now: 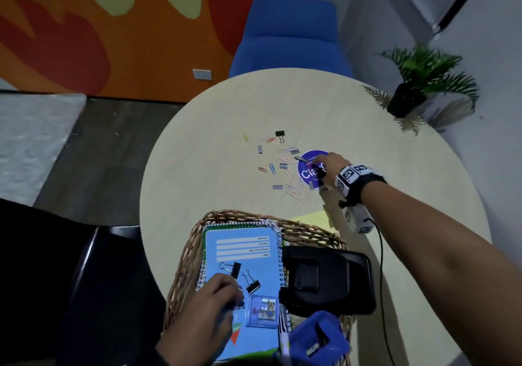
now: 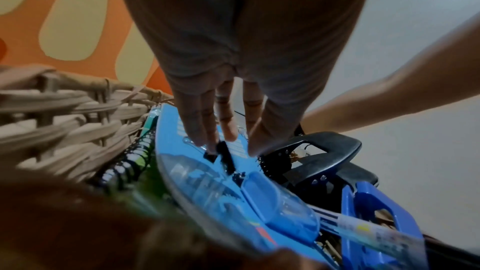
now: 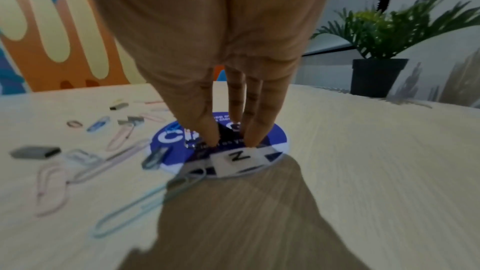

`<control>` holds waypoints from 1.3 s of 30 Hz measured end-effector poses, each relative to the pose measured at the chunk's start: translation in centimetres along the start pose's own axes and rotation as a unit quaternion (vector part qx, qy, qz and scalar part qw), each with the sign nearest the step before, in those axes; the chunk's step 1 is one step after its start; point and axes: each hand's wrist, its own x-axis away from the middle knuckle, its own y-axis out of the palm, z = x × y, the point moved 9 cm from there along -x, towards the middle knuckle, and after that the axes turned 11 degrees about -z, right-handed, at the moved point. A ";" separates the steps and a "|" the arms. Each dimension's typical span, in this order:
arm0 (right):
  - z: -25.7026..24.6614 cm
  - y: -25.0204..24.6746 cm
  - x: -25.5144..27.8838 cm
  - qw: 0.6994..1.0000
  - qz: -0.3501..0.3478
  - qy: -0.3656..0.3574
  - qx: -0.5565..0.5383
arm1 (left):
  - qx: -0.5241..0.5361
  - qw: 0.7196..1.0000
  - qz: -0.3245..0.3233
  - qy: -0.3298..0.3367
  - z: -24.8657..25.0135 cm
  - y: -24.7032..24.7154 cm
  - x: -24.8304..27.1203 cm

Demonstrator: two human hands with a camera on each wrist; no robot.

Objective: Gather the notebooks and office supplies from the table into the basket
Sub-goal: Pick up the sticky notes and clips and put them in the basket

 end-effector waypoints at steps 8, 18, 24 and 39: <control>0.6 0.3 -0.6 0.999 0.043 0.016 0.012 | -0.027 0.999 0.041 -0.004 -0.5 -6.1 0.3; -10.2 -3.6 17.6 0.972 0.042 -0.201 -0.111 | -0.252 0.965 0.077 -0.010 1.5 -21.0 -21.9; -17.4 5.9 20.9 0.973 -0.104 -0.192 -0.073 | -0.314 0.949 -0.005 -0.014 1.9 -19.1 -35.7; -7.5 1.3 25.4 0.943 0.124 -0.121 -0.284 | -0.323 0.943 0.023 -0.071 1.0 -18.3 -39.1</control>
